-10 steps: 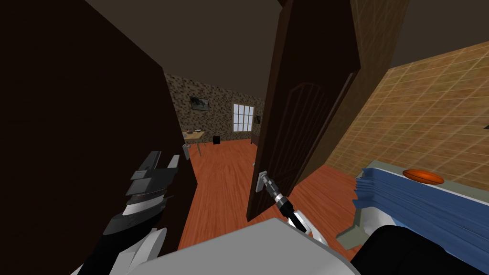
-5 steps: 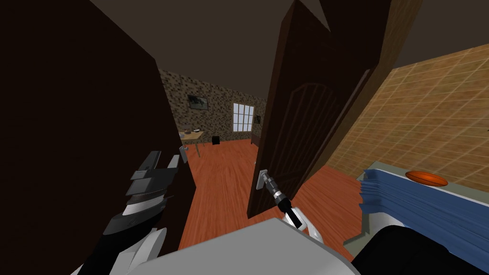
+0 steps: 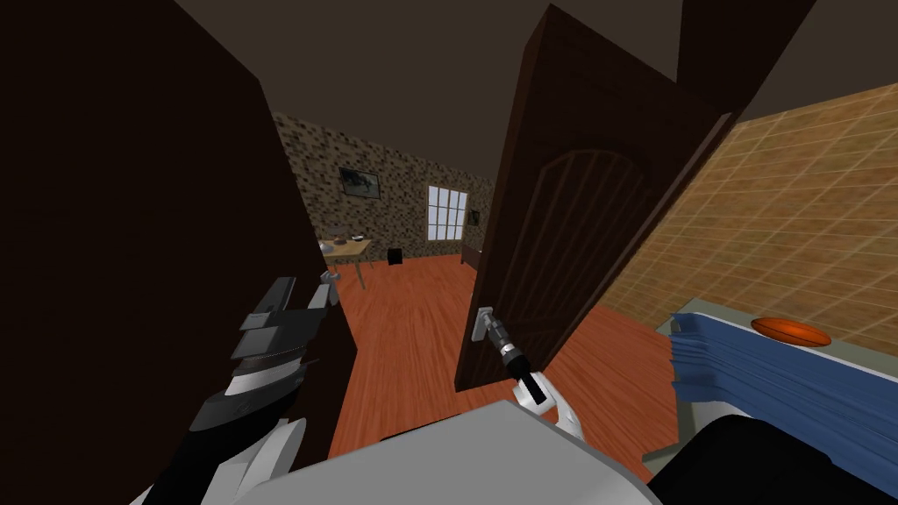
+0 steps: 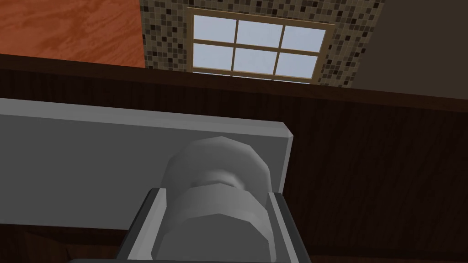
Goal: Push the door open
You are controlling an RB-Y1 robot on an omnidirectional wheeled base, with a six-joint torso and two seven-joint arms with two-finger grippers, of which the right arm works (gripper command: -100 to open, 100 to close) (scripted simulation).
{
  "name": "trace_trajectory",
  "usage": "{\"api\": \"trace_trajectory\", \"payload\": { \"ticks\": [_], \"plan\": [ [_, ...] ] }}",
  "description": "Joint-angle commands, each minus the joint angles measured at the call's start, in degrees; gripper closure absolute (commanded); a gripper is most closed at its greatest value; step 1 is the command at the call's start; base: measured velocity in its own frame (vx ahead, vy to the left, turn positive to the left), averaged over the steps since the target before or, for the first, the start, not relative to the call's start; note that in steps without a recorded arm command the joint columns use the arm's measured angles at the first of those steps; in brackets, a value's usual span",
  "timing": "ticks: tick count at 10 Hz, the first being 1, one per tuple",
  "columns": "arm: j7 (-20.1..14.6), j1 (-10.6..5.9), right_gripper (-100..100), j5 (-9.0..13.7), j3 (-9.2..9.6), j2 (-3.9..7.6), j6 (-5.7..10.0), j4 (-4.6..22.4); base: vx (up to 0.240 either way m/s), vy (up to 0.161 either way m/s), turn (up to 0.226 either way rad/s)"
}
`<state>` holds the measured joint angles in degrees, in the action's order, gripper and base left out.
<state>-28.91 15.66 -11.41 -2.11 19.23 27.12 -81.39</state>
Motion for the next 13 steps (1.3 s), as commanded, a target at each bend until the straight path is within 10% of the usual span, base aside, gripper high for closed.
{"api": "trace_trajectory", "payload": {
  "ticks": [1, 13],
  "plan": [
    [0.8, -1.04, 100, 0.6, -1.66, -0.09, -0.51, 1.0, 0.081, 0.06, -0.052],
    [7.4, -9.7, 100, 3.5, -8.15, -4.93, -5.87, 7.6, 0.104, 0.064, -0.053]
  ]
}}
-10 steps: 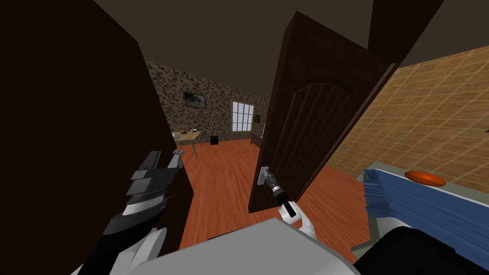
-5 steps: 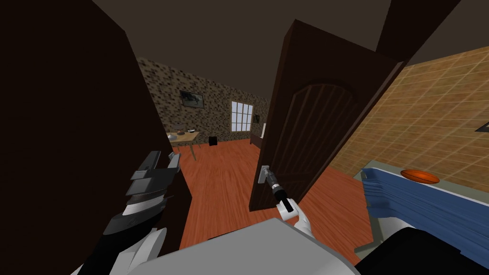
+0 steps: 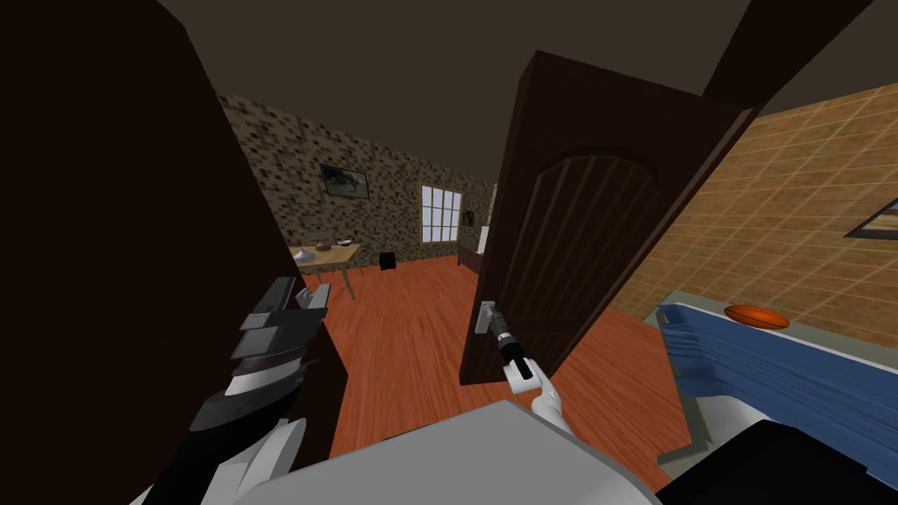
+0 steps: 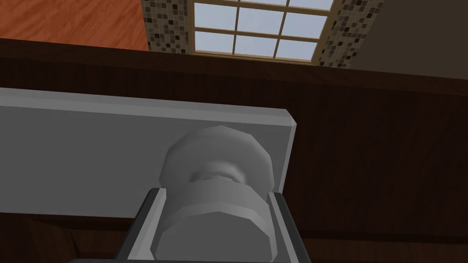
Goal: Push the door open
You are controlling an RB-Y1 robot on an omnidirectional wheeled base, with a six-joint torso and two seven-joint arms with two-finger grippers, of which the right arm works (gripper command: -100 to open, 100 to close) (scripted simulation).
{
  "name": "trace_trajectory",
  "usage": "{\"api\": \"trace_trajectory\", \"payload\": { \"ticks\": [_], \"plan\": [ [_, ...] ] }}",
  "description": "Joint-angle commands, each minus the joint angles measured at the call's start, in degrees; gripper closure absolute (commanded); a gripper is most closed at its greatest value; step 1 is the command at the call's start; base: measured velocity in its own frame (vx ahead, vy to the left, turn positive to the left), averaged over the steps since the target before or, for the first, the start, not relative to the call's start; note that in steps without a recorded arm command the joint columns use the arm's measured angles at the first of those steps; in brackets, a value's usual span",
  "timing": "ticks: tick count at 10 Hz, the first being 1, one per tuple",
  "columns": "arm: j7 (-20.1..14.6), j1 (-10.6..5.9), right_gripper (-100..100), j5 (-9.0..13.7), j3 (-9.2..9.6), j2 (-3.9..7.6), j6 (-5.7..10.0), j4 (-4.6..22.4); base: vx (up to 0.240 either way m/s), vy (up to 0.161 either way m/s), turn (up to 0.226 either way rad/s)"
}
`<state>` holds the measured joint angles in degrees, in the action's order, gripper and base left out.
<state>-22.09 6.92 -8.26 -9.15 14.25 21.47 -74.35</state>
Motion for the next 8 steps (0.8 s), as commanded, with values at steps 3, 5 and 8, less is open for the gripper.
{"api": "trace_trajectory", "payload": {
  "ticks": [3, 5, 8],
  "plan": [
    [2.6, -3.59, 100, 1.2, -3.1, -1.42, -1.86, 2.5, 0.18, 0.085, -0.073],
    [3.5, -4.74, 100, 1.6, -3.96, -2.06, -2.57, 3.4, 0.187, 0.072, -0.056],
    [3.8, -4.63, 100, 1.7, -4.85, -2.2, -2.66, 3.3, 0.149, 0.014, -0.047]
  ]
}}
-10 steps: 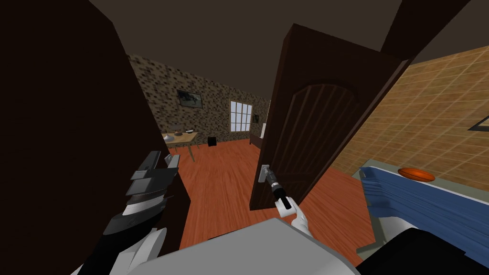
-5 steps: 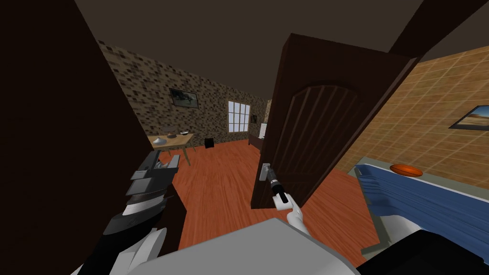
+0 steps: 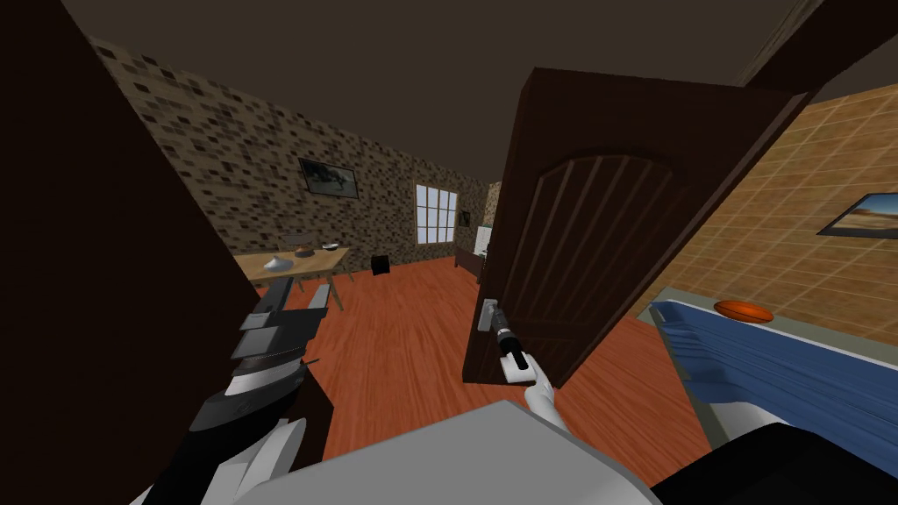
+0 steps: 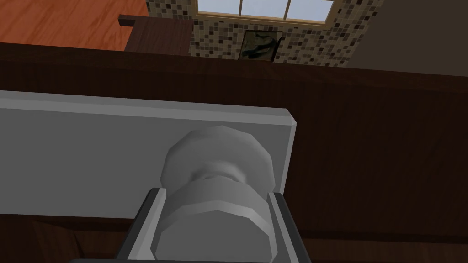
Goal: Push the door open
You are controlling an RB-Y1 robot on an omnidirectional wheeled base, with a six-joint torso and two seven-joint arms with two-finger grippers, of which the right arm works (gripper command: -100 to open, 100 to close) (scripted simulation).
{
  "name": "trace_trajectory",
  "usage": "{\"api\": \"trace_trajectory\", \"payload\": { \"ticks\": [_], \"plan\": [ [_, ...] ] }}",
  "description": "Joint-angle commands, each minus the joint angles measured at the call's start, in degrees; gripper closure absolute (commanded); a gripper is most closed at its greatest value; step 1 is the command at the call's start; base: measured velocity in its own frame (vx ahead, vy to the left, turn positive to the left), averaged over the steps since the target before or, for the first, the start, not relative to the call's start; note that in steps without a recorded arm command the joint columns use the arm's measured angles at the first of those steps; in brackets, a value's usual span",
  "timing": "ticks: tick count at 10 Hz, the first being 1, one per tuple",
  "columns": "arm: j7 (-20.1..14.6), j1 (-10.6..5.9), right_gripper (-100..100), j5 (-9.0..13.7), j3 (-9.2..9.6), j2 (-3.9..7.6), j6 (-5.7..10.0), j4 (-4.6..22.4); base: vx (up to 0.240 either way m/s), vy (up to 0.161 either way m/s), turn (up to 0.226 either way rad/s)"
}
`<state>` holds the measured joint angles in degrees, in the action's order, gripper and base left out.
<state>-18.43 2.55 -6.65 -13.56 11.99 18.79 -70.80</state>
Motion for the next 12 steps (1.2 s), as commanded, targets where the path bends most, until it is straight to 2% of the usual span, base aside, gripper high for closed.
{"api": "trace_trajectory", "payload": {
  "ticks": [1, 8, 10, 11, 12],
  "plan": [
    [0.5, -0.34, 100, 0.1, -0.99, -0.23, -0.08, -0.2, 0.171, 0.005, -0.043],
    [3.4, -1.05, 100, 0.6, -5.64, -2.62, -0.92, 0.0, 0.196, 0.044, -0.084],
    [3.9, -1.17, 100, 0.7, -6.44, -3.03, -1.06, 0.0, 0.19, 0.083, -0.084],
    [3.8, -0.96, 100, 0.6, -6.16, -2.9, -1.01, 0.2, 0.09, 0.033, -0.038],
    [4.1, -1.16, 100, 0.8, -7.12, -2.84, -1.01, 0.4, 0.148, 0.01, -0.057]
  ]
}}
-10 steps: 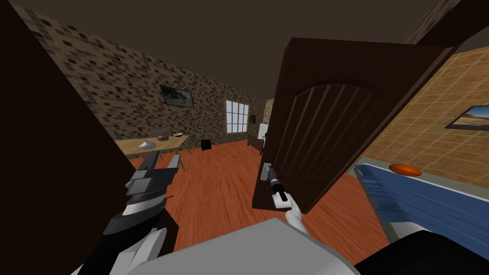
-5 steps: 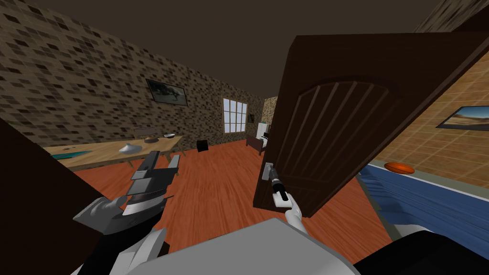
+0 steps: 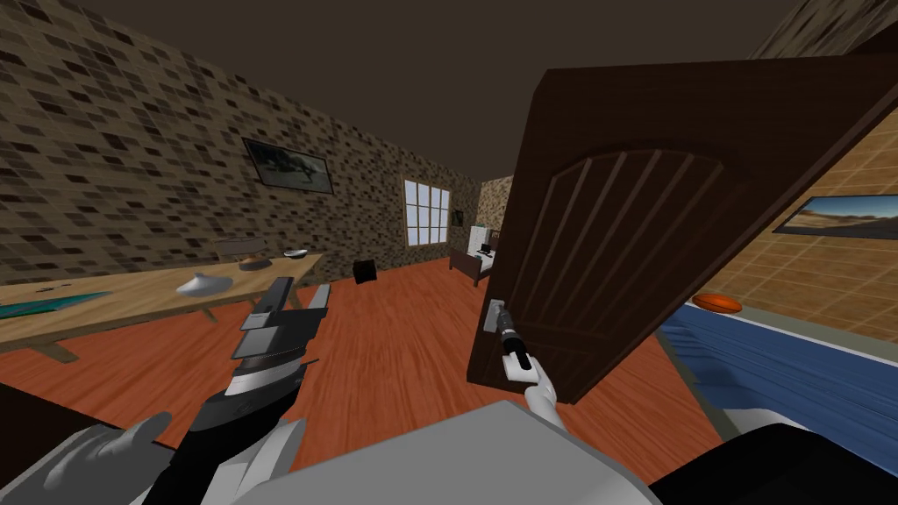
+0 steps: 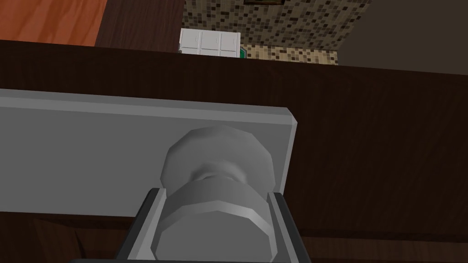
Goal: Push the door open
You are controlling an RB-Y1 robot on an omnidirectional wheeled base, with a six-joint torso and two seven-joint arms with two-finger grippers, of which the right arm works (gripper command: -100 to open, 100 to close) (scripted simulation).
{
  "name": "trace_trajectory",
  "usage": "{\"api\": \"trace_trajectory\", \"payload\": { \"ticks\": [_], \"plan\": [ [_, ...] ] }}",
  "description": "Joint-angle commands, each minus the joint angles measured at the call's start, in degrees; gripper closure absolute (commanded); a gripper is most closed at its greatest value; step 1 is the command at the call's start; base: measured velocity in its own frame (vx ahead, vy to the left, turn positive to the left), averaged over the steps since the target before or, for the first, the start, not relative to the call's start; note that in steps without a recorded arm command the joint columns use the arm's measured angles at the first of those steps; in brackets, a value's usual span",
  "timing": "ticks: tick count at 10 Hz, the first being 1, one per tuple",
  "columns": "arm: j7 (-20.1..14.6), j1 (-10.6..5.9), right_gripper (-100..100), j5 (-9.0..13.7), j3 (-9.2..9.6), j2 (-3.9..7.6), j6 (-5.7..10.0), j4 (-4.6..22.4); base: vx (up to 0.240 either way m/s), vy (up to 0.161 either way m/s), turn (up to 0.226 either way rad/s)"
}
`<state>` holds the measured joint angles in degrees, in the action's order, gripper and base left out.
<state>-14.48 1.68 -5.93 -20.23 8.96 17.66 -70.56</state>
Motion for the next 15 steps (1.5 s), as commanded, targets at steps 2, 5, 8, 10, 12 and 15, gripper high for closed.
{"api": "trace_trajectory", "payload": {
  "ticks": [2, 5, 8, 10, 12, 15],
  "plan": [
    [0.4, -0.51, 100, 0.3, -1.31, 0.16, 0.13, 0.5, 0.175, 0.021, -0.05],
    [1.2, -1.05, 100, 0.7, -3.47, 0.1, 0.15, 1.3, 0.201, 0.052, -0.08],
    [1.9, -1.59, 100, 1.2, -5.64, 0.04, 0.17, 2.0, 0.194, 0.039, -0.075],
    [2.3, -1.86, 100, 1.4, -6.73, 0.01, 0.18, 2.4, 0.195, 0.037, -0.068],
    [2.3, -1.54, 100, 1.4, -6.79, -0.04, -0.06, 2.3, 0.142, 0.032, -0.043],
    [2.6, -1.44, 100, 1.6, -8.66, -0.11, -0.09, 2.2, 0.173, 0.002, -0.042]
  ]
}}
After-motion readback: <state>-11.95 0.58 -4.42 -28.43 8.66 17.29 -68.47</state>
